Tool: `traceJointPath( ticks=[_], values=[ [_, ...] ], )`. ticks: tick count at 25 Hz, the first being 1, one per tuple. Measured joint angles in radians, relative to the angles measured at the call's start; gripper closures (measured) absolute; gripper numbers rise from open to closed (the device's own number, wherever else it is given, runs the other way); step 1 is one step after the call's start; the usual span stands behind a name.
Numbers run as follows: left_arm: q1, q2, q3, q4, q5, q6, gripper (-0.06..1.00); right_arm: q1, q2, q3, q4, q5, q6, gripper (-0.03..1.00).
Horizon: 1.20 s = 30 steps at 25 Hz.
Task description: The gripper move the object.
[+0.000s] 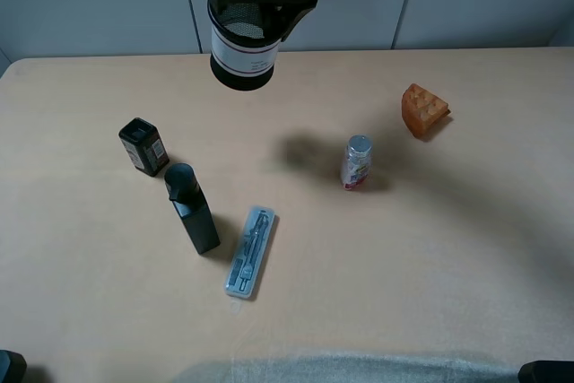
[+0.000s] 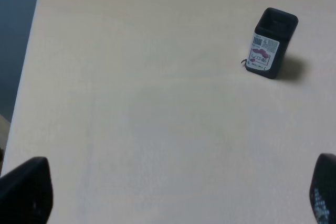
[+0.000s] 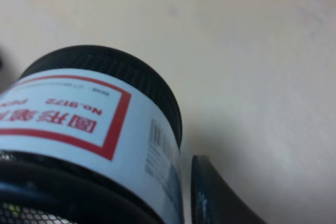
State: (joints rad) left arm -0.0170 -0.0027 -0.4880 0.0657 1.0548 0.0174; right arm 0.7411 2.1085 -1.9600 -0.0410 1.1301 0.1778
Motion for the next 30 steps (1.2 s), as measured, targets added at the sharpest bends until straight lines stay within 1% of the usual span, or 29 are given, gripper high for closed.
traceJointPath(
  ticks=[11,23,30],
  values=[
    [0.0,0.0,0.0,0.001,0.0,0.0,-0.03,0.046,0.071,-0.003,0.034,-0.133,0.0,0.92],
    [0.0,0.0,0.0,0.001,0.0,0.0,-0.03,0.074,0.151,-0.003,0.095,-0.215,-0.005,0.92],
    [0.0,0.0,0.0,0.002,0.0,0.0,-0.03,0.081,0.202,-0.003,0.102,-0.235,-0.015,0.92]
  ],
)
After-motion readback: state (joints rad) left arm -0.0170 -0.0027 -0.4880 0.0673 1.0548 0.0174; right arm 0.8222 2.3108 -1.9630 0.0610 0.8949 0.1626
